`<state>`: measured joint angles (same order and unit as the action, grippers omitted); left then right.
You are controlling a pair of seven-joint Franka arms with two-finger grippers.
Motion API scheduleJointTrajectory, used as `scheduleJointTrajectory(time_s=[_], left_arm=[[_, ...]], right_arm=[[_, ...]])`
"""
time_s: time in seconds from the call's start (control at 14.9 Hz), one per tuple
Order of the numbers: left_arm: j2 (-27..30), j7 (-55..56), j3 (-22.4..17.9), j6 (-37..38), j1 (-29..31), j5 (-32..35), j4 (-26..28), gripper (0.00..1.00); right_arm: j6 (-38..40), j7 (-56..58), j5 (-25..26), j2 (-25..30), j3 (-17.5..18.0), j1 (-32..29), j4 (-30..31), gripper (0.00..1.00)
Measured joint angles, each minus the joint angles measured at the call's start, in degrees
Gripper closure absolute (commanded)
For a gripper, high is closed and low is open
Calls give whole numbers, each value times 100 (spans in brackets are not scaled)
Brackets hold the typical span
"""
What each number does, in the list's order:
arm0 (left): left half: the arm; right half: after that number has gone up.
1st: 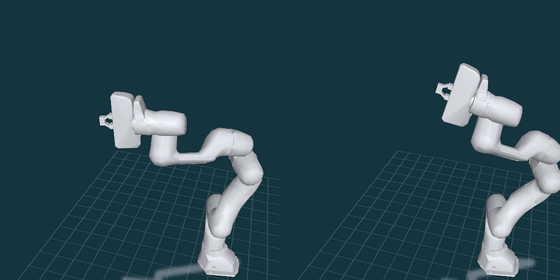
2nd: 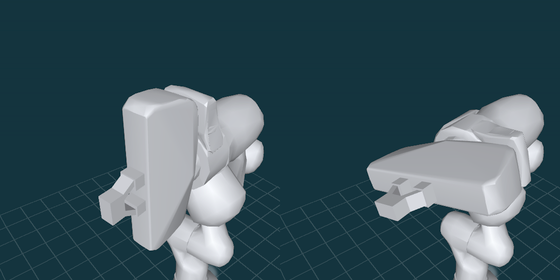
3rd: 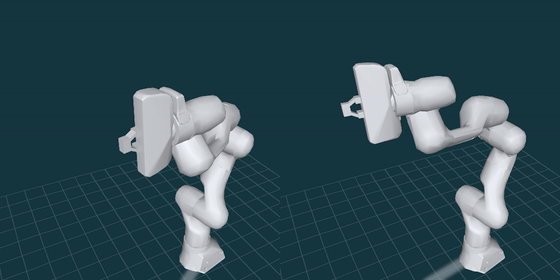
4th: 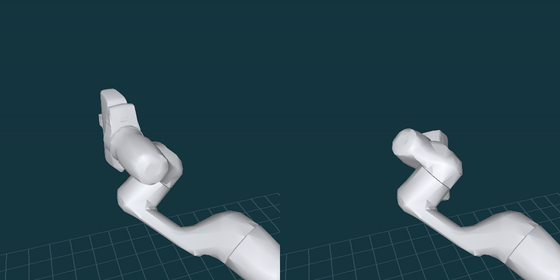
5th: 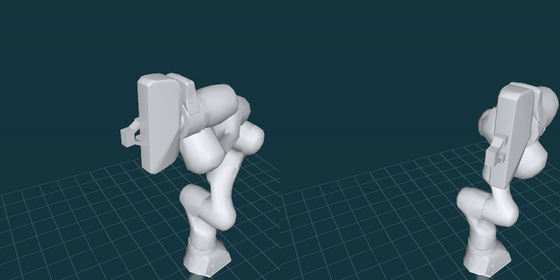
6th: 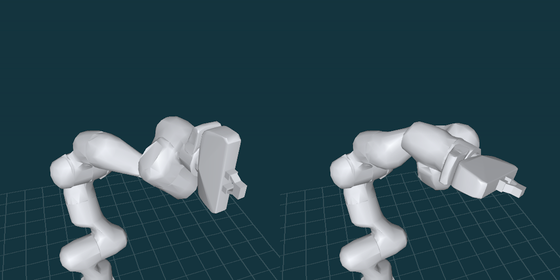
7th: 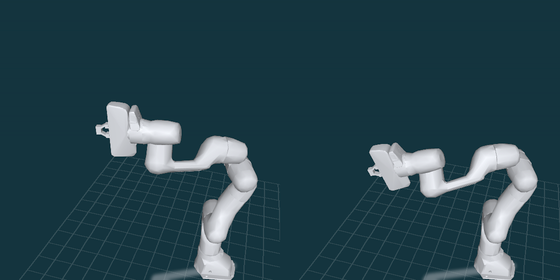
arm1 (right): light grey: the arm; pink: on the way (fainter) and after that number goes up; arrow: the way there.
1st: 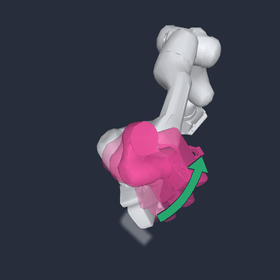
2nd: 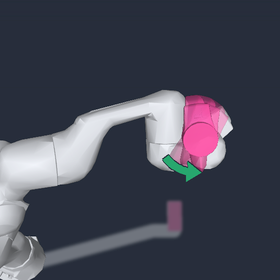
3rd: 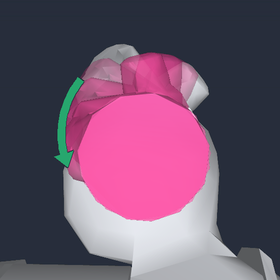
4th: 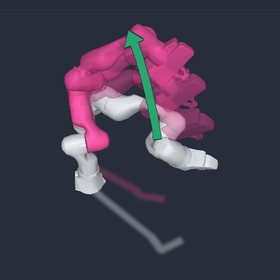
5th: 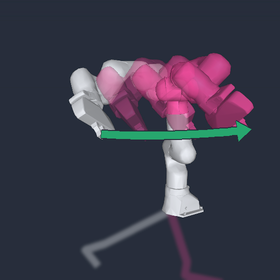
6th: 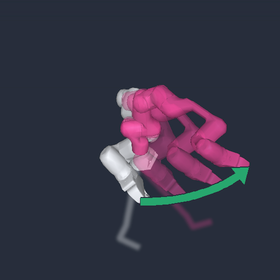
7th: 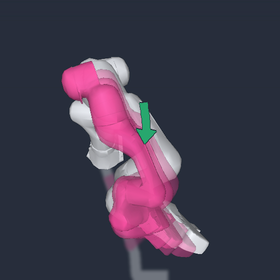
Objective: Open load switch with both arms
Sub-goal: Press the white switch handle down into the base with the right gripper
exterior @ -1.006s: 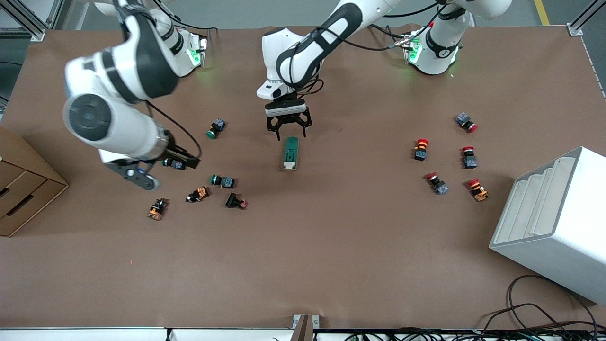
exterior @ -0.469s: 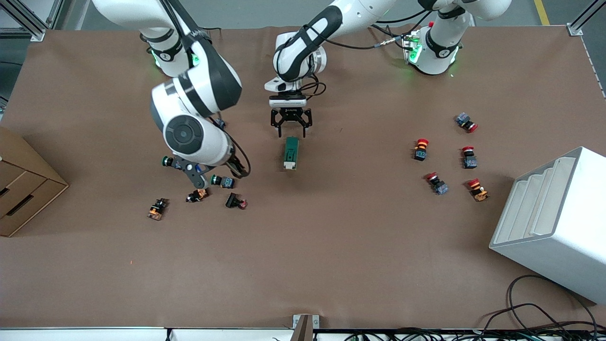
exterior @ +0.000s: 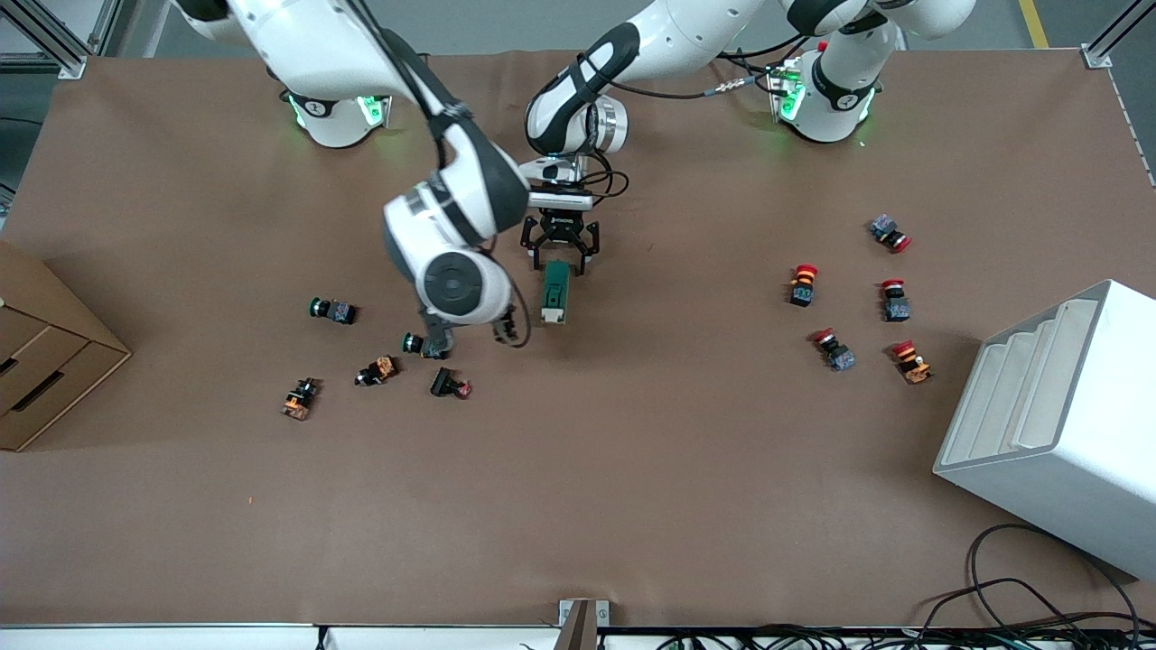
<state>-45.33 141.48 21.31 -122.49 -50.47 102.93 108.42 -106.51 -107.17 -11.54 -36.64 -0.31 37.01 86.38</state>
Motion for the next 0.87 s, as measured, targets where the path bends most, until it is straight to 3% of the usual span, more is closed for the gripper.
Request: scheduleJointTrajectory(time_s=[0.34,0.87], left_arm=[[-102,293,-6,405,-147,116,-17,1],[-114,313,-8,445,-160,119,-25,1]], right_arm=[[-615,-610,0,-687,-5,356,-153,0],[-648,-648,-19,-773,-6,464,-197,0]])
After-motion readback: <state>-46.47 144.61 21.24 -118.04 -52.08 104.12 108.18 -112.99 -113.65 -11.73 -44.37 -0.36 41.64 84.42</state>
